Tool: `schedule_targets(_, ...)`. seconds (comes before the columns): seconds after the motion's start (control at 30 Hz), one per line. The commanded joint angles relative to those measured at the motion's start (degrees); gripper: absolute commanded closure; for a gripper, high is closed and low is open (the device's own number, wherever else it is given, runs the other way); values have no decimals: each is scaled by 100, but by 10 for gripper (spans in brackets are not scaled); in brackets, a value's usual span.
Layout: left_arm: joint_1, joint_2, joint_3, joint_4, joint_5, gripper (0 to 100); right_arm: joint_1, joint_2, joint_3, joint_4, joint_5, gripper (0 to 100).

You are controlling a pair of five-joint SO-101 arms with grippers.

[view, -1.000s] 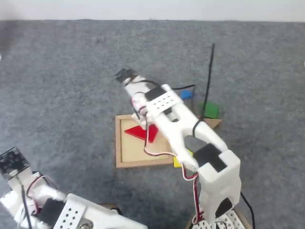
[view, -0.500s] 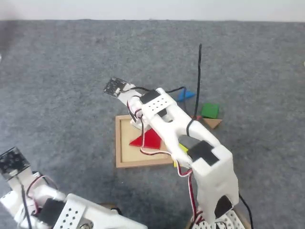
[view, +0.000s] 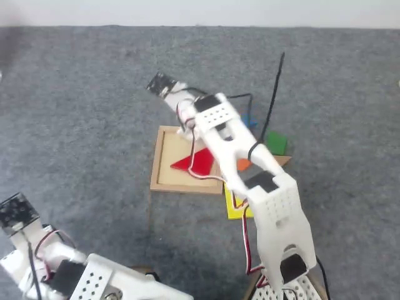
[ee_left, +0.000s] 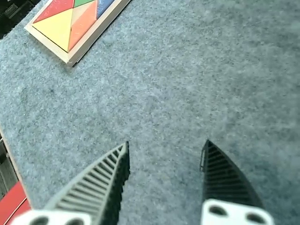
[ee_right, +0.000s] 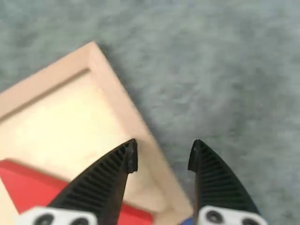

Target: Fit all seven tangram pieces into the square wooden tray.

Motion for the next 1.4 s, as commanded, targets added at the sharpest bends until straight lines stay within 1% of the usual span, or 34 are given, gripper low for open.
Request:
schedule_targets(0.0, 9, -88, -22, 44, -26, 759, 286, 207, -1257, 479, 185, 811)
schedule_targets(0.13, 9, -88, -22, 44, -26, 759, 365, 549, -2031, 963, 123, 811)
schedule_targets(0.23, 9, -88, -22, 44, -26, 759, 215, 444, -2453, 1578, -334, 811)
schedule_targets(0.37, 18, -88, -22, 44, -26, 758, -4, 13, -2470, 2580, -633, 811)
schedule_targets(0.43, 26, -97, -22, 35, -35, 758, -13, -189, -2303, 2695, -853, 811)
schedule_targets(0.5, 167, -105, -22, 9, -35, 758, -13, -400, -1996, 2545, -1046, 812)
schedule_targets(0.6, 747, -114, -22, -26, -35, 757, -4, -884, -1433, 2185, -1371, 812)
schedule_targets(0.67, 1116, -105, -22, -246, -44, 758, 84, -1385, -967, 2018, -1565, 812)
schedule_targets(0.8, 1327, -105, -22, -360, -114, 758, 321, -2677, 484, 1473, -1785, 812)
schedule_targets(0.9, 1732, -79, -22, -211, -686, 760, 259, -3591, 2321, 453, -1741, 812)
schedule_targets(0.97, 1916, -79, -22, 62, -791, 760, 171, -4057, 3666, -523, -1662, 812)
schedule_targets(1.03, 1978, -79, -57, 352, -818, 760, 127, -4268, 4527, -1288, -1538, 812)
schedule_targets(1.13, 1969, -70, -251, 607, -818, 760, 75, -4215, 4738, -1262, -1451, 812)
schedule_targets(1.2, 1969, -70, -259, 607, -818, 760, 57, -4022, 4765, -1138, -1451, 812)
schedule_targets(1.37, 1996, -62, -224, 651, -923, 759, -84, -3644, 5037, -1446, -1336, 812)
